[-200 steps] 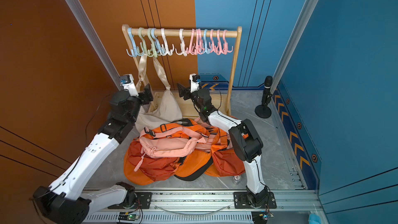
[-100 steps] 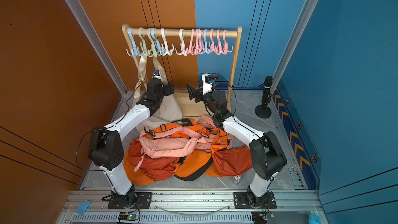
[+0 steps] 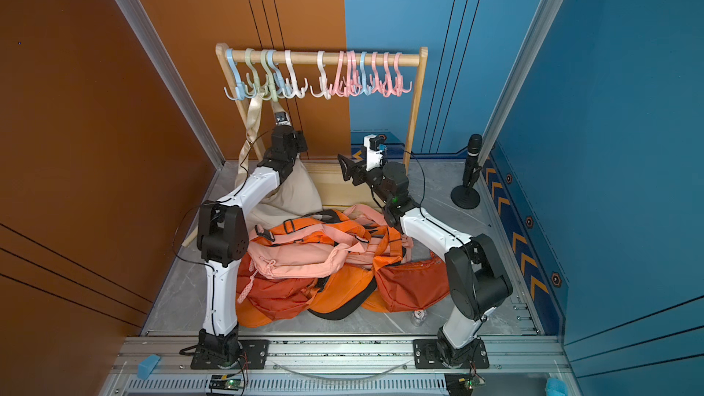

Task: Take the bag off the hook
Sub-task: Adjust the bag at the hook.

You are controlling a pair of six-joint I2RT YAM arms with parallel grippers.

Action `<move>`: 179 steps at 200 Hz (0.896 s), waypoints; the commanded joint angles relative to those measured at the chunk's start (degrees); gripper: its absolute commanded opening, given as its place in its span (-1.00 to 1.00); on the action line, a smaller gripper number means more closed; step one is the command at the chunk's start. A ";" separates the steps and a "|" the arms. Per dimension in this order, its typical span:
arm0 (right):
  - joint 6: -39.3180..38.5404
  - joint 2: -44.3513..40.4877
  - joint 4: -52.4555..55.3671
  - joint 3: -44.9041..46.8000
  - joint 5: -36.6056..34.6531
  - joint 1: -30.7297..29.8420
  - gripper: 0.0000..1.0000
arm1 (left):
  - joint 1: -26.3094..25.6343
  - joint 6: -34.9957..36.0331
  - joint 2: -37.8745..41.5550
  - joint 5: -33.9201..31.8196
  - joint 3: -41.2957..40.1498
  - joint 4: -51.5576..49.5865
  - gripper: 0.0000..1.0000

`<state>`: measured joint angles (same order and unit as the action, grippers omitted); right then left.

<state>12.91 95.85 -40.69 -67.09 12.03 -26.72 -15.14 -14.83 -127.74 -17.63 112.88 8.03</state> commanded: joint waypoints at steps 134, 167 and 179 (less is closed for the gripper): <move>3.79 8.94 16.99 -21.66 14.47 11.78 0.80 | -13.78 1.73 2.67 7.99 3.21 1.97 -1.00; 3.62 13.67 19.59 -28.72 16.51 10.97 0.95 | -11.73 -2.84 7.32 8.66 -5.74 4.55 -0.77; 3.55 16.27 20.38 -31.86 17.94 10.22 1.00 | -11.28 -3.27 9.74 9.14 -9.17 5.28 -0.38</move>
<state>15.66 108.27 -24.10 -93.49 25.78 -15.07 -28.08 -15.64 -123.52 -10.74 109.01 10.90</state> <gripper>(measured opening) 0.985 0.156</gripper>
